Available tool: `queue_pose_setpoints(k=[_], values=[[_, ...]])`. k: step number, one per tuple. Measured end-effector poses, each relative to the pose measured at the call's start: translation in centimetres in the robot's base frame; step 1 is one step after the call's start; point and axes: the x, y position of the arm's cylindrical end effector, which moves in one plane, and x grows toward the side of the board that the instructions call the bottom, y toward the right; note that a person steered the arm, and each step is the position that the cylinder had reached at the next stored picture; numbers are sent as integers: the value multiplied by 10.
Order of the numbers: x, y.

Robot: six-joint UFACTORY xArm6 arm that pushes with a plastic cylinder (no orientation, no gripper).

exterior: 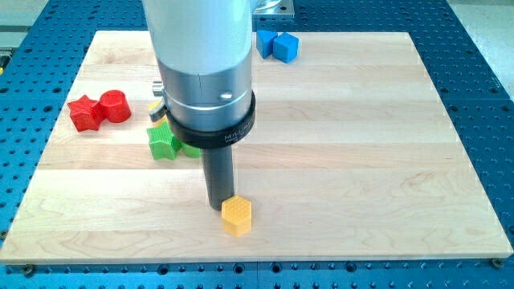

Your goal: Put the green star at the top left of the hexagon

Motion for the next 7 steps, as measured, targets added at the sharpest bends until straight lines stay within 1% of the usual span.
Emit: queue_pose_setpoints(k=[1,2,3,4,5,6,7], values=[[14,-1],[3,-111],[-73,-132],[-113,-138],[-115,-54],[-92,14],[-77,-7]])
